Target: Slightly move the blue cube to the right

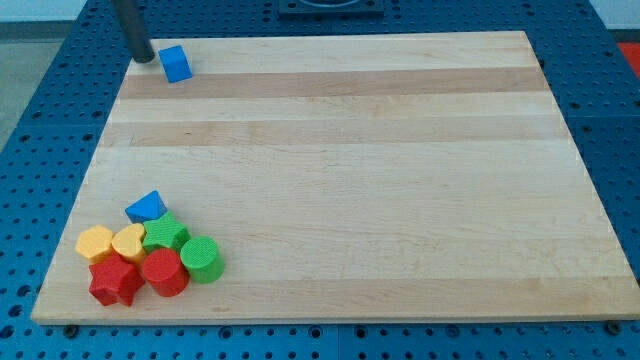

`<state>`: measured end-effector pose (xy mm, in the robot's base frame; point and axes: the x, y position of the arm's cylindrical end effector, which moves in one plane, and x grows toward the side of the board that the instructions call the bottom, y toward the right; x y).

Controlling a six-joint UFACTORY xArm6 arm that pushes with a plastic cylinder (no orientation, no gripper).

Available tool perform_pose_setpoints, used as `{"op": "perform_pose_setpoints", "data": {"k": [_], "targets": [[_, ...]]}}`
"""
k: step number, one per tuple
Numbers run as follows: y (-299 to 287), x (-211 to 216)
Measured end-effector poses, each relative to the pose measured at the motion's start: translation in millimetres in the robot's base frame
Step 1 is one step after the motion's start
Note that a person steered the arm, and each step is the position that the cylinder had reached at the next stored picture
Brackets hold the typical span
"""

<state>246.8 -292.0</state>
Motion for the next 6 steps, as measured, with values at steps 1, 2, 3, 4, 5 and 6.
{"op": "perform_pose_setpoints", "data": {"k": [1,2,3,4,5,6], "targets": [[-2.8,2.4],[2.3,34.7],[5.1,28.0],[19.5,4.2],[42.5,-17.6],[77.2,-17.0]]}}
